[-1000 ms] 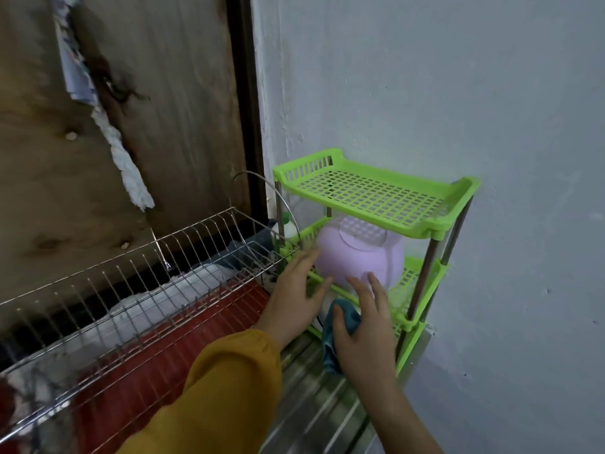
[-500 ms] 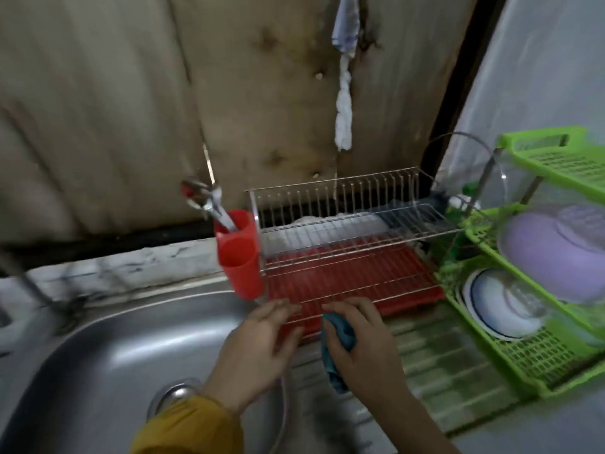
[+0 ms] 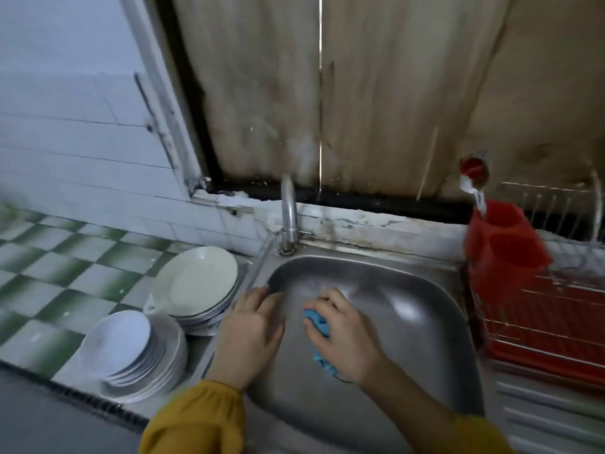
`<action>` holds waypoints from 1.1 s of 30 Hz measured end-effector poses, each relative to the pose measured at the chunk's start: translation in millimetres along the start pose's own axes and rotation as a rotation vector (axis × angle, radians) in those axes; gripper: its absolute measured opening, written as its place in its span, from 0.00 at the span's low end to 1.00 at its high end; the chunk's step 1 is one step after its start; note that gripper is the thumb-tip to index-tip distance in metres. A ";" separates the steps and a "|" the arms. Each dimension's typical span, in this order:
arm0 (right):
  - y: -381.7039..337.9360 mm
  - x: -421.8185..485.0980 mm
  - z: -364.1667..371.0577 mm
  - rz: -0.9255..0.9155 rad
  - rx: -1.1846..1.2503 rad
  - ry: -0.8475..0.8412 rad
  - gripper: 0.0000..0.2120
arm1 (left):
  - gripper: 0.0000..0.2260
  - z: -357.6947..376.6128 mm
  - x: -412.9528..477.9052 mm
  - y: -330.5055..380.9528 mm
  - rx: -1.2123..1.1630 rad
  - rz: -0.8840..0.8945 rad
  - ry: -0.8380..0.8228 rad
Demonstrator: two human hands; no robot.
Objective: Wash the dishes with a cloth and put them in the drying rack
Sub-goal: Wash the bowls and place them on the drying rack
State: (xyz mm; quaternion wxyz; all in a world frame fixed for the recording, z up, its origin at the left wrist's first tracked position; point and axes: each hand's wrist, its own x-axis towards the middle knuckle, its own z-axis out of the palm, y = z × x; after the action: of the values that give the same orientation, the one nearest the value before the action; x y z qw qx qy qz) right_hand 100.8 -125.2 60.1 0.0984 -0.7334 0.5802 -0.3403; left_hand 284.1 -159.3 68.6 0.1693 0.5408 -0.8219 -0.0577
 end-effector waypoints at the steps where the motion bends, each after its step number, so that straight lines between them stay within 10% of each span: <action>1: -6.0 10.1 11.0 -0.005 -0.002 -0.031 0.14 | 0.21 1.4 -0.1 -15.7 0.029 -0.014 0.000; 14: -67.4 162.8 144.2 -0.012 -0.026 -0.454 0.18 | 0.23 23.3 45.9 -186.1 0.219 -0.320 -0.342; 33: -52.3 218.7 250.1 -0.014 -0.390 -1.029 0.18 | 0.16 47.2 75.1 -224.0 0.226 -0.426 -0.686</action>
State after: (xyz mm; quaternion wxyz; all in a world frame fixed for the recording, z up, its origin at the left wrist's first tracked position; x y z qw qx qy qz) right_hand 316.0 -372.6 -14.8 0.2296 -0.8136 0.5045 0.1753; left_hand 435.9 -323.2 -21.6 -0.1905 0.6632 -0.7016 -0.1777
